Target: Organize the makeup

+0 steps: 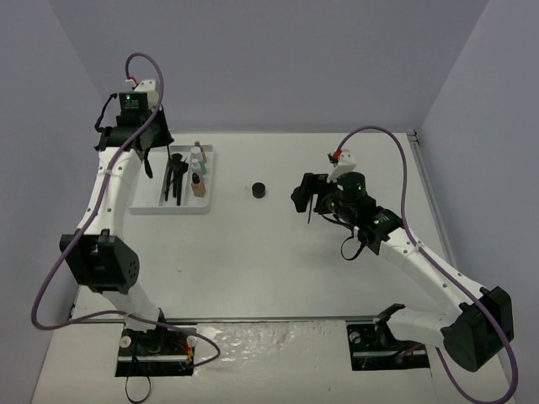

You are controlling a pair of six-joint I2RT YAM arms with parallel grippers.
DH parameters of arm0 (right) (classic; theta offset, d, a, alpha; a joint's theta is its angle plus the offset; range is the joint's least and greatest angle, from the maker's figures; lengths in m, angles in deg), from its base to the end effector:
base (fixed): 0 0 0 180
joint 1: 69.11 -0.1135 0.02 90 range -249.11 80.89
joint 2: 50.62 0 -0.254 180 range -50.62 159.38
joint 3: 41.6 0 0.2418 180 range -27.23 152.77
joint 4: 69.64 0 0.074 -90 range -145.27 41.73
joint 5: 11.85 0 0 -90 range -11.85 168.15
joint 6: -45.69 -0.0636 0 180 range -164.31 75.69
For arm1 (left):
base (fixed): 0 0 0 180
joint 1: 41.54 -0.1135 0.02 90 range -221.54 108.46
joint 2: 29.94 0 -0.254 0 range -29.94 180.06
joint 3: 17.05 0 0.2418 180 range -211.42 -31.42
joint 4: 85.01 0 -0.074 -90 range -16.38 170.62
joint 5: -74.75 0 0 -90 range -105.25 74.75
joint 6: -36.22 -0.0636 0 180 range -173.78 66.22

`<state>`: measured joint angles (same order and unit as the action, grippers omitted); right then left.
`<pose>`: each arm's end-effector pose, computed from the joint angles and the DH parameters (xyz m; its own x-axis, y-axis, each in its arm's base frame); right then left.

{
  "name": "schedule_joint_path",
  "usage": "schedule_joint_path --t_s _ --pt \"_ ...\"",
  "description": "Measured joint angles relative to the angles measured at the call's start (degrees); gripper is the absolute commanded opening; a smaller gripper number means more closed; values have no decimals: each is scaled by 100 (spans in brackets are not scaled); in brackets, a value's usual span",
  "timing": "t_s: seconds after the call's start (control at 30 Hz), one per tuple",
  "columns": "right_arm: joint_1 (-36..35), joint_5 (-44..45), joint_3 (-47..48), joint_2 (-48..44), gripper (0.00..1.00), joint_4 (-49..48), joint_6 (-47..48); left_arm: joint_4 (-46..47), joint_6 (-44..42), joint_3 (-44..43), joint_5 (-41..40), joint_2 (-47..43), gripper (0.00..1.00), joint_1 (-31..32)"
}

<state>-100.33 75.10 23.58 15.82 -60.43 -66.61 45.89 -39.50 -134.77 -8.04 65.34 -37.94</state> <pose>0.2509 0.1560 0.3160 -0.3572 0.2266 -0.9061 -0.4613 0.8008 0.3821 0.3881 -0.0324 0.3972 -0.4770 -0.2152 -0.8522 0.0584 0.9597 -0.2750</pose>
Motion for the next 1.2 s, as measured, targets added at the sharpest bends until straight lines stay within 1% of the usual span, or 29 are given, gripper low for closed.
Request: schedule_joint_path --t_s 0.1,0.23,0.3,0.33,0.43,0.57,0.67,0.8,0.9,1.07,1.2 --pt "109 84 0 0 98 94 47 -74 -324 -287 40 762 2 -236" --pt "204 138 0 45 98 170 135 -390 -668 -759 82 1828 5 -460" --pt "236 143 0 104 98 208 157 -423 -793 -1008 81 2315 8 -526" --pt "249 144 0 139 98 230 167 -445 -836 -1102 78 2525 11 -556" --pt "273 149 0 220 98 282 194 -504 -916 -1193 69 2907 22 -605" --pt "282 292 0 337 98 307 198 -508 -962 -1245 69 3193 28 -608" --pt "309 393 0 507 97 337 179 -478 -958 -1246 67 3292 32 -600" --pt "312 517 0 807 96 408 117 -369 -948 -1219 67 3310 33 -597" --pt "314 631 33 1065 94 444 44 -202 -909 -1009 43 3201 33 -597" --pt "317 809 277 1776 84 519 -113 -207 -711 -331 -60 2568 33 -599" --pt "317 935 543 2439 77 544 -229 -366 -408 83 -296 1655 35 -601"
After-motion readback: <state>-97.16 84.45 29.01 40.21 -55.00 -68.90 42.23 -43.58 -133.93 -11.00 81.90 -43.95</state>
